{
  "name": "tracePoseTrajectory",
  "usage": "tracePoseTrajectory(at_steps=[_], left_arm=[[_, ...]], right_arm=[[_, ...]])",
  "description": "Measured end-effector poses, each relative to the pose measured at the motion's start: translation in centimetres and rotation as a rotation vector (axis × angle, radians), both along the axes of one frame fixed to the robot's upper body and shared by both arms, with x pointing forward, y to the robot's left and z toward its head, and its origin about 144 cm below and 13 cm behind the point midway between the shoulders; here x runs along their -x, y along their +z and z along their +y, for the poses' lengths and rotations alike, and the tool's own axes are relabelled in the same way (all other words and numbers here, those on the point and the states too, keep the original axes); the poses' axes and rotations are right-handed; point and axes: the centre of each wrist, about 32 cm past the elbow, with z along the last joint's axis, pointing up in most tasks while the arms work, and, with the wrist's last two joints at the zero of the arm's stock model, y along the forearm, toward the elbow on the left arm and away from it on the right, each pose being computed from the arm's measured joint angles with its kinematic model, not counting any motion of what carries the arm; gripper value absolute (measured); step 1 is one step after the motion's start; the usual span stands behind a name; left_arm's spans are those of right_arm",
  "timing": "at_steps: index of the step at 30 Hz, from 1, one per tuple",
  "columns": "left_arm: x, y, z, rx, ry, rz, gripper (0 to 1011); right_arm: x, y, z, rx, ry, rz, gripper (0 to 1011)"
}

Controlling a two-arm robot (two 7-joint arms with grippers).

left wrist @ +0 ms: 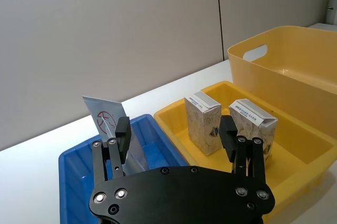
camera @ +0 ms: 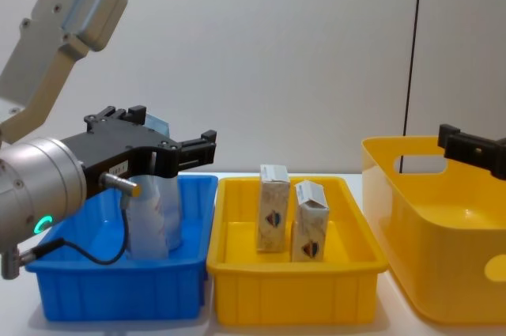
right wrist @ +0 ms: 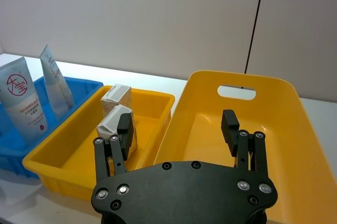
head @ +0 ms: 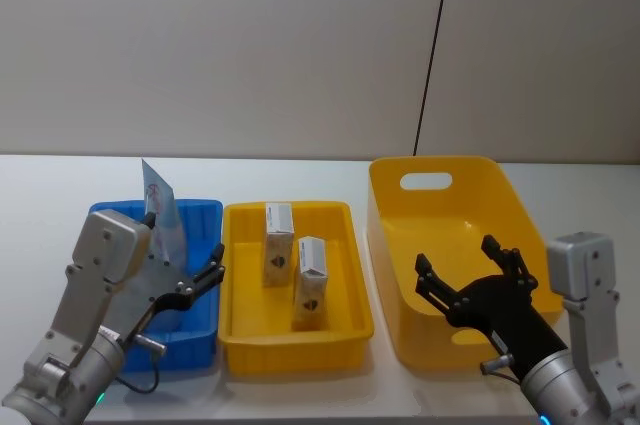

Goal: Bimanual collaborative sorting of washing and personal care products

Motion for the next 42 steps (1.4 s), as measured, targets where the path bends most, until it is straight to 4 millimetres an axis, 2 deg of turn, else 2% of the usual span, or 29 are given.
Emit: tracePoseTrajectory(at_steps=[9, 21, 32, 42], left_arm=[[0.0, 0.0, 0.0, 0.0, 0.0, 0.0, 1002], [0.0, 0.0, 0.0, 0.0, 0.0, 0.0, 1003], [0.0, 0.0, 0.0, 0.0, 0.0, 0.0, 1002], [0.0, 0.0, 0.0, 0.0, 0.0, 0.0, 1002]], right_arm=[[-0.3, 0.1, 0.0, 0.001, 0.002, -0.001, 1003], [-3.3, 1.3, 0.0, 0.012, 0.067, 0.051, 1003], [-5.9, 3.8, 0.8, 0.03, 0.129, 0.157, 1003], [-7.6, 6.1, 2.9, 0.048, 0.176, 0.232, 1003]])
